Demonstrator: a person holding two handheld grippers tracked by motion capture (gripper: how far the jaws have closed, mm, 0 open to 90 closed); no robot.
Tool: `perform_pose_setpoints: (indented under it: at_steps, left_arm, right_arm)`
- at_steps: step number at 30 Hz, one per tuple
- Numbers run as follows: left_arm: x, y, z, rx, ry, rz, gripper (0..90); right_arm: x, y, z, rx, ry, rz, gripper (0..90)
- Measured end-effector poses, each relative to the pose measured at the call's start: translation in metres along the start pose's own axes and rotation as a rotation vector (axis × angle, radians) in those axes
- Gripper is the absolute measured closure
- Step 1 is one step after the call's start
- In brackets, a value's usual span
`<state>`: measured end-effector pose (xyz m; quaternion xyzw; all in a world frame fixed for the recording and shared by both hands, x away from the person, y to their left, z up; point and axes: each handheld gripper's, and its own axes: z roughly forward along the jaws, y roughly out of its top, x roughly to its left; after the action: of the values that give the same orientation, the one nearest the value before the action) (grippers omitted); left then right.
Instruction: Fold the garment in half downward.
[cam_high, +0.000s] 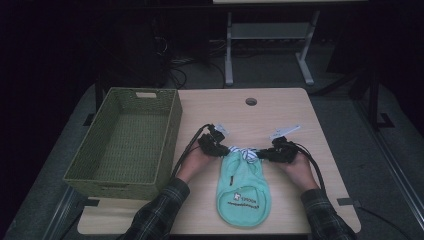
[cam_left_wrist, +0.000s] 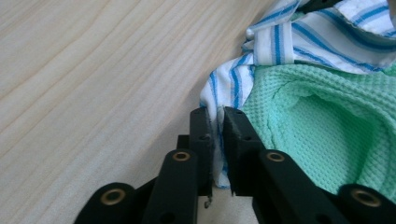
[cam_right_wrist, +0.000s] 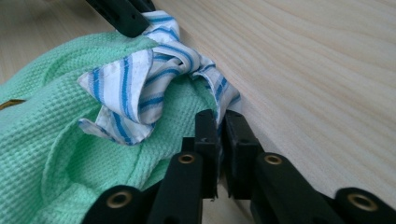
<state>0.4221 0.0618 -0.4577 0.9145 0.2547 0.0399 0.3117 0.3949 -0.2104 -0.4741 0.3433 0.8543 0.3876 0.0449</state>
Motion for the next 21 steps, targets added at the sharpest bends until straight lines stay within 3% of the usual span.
perform_pose_setpoints:
  at_steps: [3, 6, 12, 21]
  left_arm:
    - [-0.003, 0.001, -0.001, 0.006, 0.025, 0.021, 85.1]
    - [-0.003, 0.0, -0.003, 0.001, 0.049, 0.036, 85.6]
    - [-0.002, 0.003, -0.017, -0.076, 0.069, 0.032, 85.7]
    - [-0.011, 0.015, -0.035, -0.163, 0.108, 0.087, 85.5]
  right_arm:
    - [0.001, 0.0, 0.0, 0.0, -0.009, -0.002, 87.5]
    - [0.006, 0.002, -0.001, 0.011, -0.06, -0.031, 88.1]
    - [0.005, 0.004, -0.007, -0.024, -0.079, -0.021, 88.5]
    - [0.008, 0.017, -0.031, -0.106, -0.11, -0.047, 88.3]
